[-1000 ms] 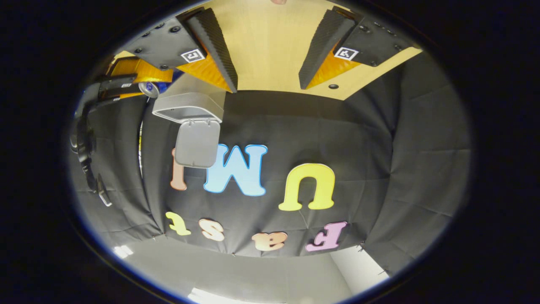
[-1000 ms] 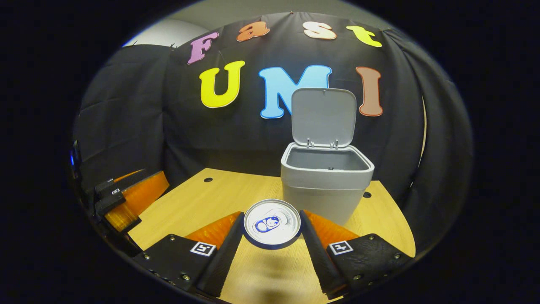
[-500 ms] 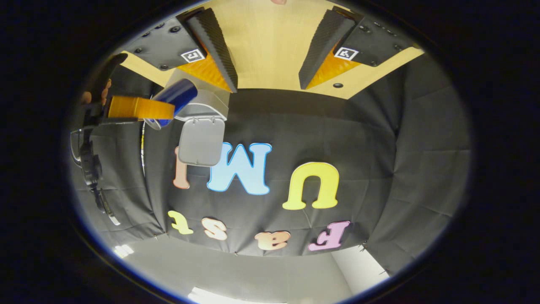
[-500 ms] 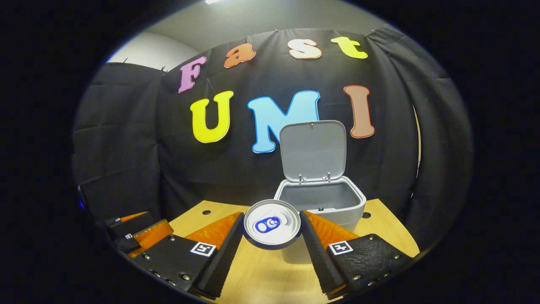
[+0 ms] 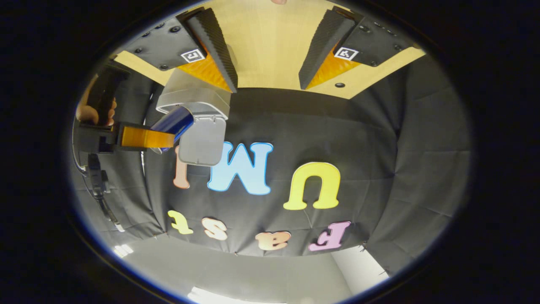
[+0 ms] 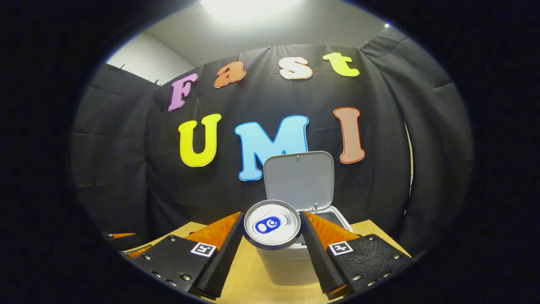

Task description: Press the lid of the desktop garbage bin to open it, pick up the crumpled paper on the desktop and throw it into the bin, then pick up the pop can on the desktop and drop it into the bin, and finally close the garbage bin lid.

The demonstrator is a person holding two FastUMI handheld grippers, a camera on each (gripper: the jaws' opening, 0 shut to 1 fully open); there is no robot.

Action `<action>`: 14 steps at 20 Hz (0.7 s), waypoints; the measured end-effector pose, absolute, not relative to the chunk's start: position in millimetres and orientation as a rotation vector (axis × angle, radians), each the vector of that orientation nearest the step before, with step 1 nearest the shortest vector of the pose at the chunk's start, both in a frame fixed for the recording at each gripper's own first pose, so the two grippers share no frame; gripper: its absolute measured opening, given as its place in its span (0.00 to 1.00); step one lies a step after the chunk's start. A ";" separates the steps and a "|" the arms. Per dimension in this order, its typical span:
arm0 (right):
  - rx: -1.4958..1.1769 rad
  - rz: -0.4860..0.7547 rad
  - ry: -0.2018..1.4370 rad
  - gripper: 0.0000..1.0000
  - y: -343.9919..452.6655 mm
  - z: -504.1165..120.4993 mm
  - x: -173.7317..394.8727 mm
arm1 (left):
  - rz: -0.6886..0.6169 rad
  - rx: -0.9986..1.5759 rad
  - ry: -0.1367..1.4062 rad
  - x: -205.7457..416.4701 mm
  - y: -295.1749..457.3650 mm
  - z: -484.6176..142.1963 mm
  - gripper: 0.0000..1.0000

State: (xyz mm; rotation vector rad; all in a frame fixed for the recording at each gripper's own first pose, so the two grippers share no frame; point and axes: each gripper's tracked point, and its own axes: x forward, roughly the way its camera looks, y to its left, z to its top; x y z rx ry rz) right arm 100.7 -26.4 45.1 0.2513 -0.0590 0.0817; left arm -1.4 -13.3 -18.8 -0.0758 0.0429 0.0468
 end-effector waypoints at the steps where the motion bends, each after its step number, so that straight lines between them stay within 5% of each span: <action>1: 0.252 0.073 -0.064 0.82 -28.2 46.1 107.2 | 0.048 -0.075 0.040 -1.1 -13.0 -18.3 0.96; 14: 0.135 0.040 0.070 0.83 -14.4 2.2 159.9 | 0.060 -0.071 0.036 -9.9 -8.5 -18.6 0.95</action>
